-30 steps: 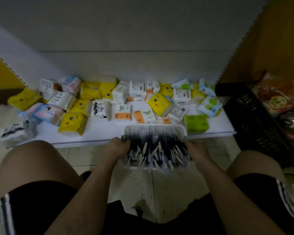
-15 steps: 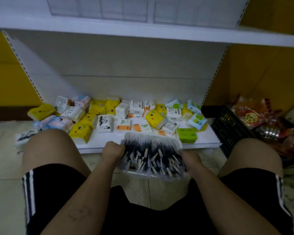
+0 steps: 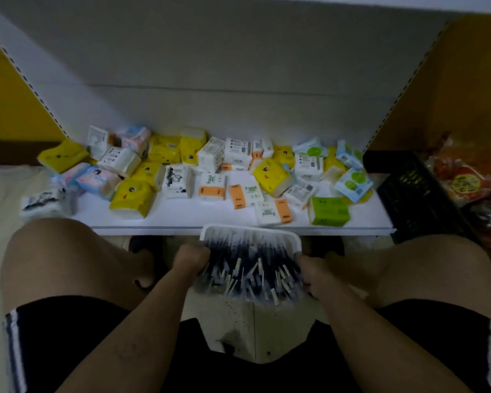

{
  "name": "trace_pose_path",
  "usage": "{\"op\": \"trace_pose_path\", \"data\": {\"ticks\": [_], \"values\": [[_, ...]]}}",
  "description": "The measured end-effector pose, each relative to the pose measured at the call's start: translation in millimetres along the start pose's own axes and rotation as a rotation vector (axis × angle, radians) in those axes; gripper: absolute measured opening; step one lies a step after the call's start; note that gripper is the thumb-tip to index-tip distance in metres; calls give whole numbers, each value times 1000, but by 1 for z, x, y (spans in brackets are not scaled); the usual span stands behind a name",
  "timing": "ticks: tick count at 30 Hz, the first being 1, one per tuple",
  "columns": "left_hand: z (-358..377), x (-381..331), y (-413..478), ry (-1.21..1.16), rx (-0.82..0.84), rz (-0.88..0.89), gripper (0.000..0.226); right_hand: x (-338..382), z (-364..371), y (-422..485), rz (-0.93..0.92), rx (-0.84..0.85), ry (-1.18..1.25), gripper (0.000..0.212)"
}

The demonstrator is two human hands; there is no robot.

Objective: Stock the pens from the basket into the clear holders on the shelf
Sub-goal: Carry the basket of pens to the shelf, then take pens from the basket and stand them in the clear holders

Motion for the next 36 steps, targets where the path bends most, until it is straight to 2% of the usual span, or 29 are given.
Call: {"op": "trace_pose_path", "data": {"ticks": [3, 5, 10, 12, 15, 18, 23, 27, 30, 33, 36], "values": [[17, 20, 16, -91, 120, -148, 36, -8, 22, 9, 99, 79, 11, 29], [30, 39, 33, -52, 155, -222, 36, -13, 33, 29, 126, 65, -79, 30], [53, 77, 84, -59, 191, -383, 40, -36, 64, 80, 283, 177, -163, 28], [61, 83, 104, -40, 197, -402, 40, -42, 74, 99, 341, 178, -165, 21], [70, 94, 136, -13, 185, -423, 49, -46, 84, 128, 351, 183, -170, 27], [75, 101, 160, -6, 171, -425, 48, -43, 90, 146, 331, 199, -196, 27], [77, 104, 183, 35, 173, -366, 40, -44, 93, 160, 318, 189, -178, 14], [77, 103, 183, 58, 175, -330, 41, -40, 90, 156, 278, 177, -125, 17], [78, 96, 173, 73, 128, -268, 30, -26, 87, 150, 127, 109, -190, 28], [76, 78, 164, 228, 34, -91, 23, -9, 85, 139, 1, -25, -193, 34], [83, 52, 156, 346, 4, 109, 17, 17, 91, 120, -195, -73, -300, 23]]}}
Point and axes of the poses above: each hand's wrist, its own y-axis towards the middle knuckle, its own z-axis out of the palm, x = y × z, the point moved 8 cm from there along y, towards the middle knuckle
